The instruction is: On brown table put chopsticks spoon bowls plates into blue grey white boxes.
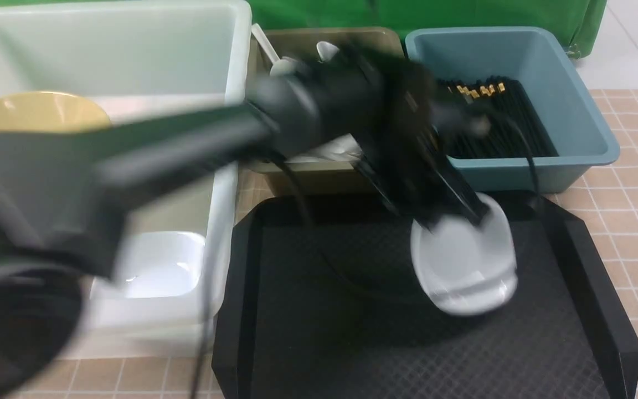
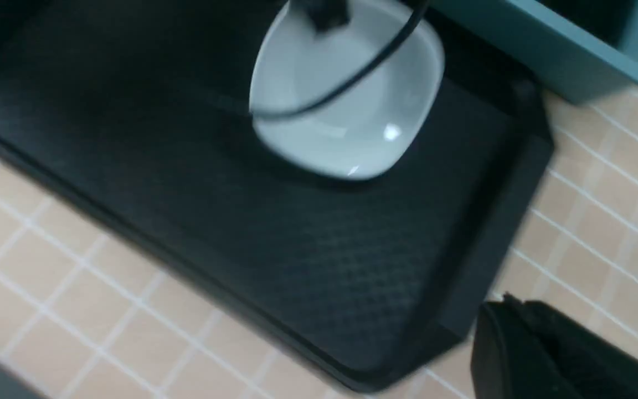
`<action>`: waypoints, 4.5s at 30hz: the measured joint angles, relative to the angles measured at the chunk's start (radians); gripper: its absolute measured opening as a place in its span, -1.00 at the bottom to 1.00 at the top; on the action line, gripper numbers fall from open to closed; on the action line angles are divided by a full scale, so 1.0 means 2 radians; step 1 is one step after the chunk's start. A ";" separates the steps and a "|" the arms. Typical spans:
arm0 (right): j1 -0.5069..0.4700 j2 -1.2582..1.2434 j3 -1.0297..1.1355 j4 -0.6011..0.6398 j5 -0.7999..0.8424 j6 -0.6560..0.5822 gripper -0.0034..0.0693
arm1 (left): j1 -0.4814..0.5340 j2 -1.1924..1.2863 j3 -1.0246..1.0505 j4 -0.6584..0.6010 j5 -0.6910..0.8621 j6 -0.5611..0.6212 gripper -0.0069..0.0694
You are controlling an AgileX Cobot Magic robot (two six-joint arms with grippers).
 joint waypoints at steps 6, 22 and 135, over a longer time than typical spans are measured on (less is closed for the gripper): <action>0.001 0.101 -0.053 0.119 -0.030 -0.105 -0.77 | 0.082 -0.168 0.039 0.035 0.074 0.009 -0.81; 0.191 0.334 -0.256 0.146 -0.090 -0.167 -0.77 | 0.372 -0.452 0.368 0.020 0.008 0.018 -0.81; -0.312 -0.374 0.497 0.004 -0.516 0.095 -0.81 | 0.346 -0.872 0.721 0.066 -0.163 0.051 -0.81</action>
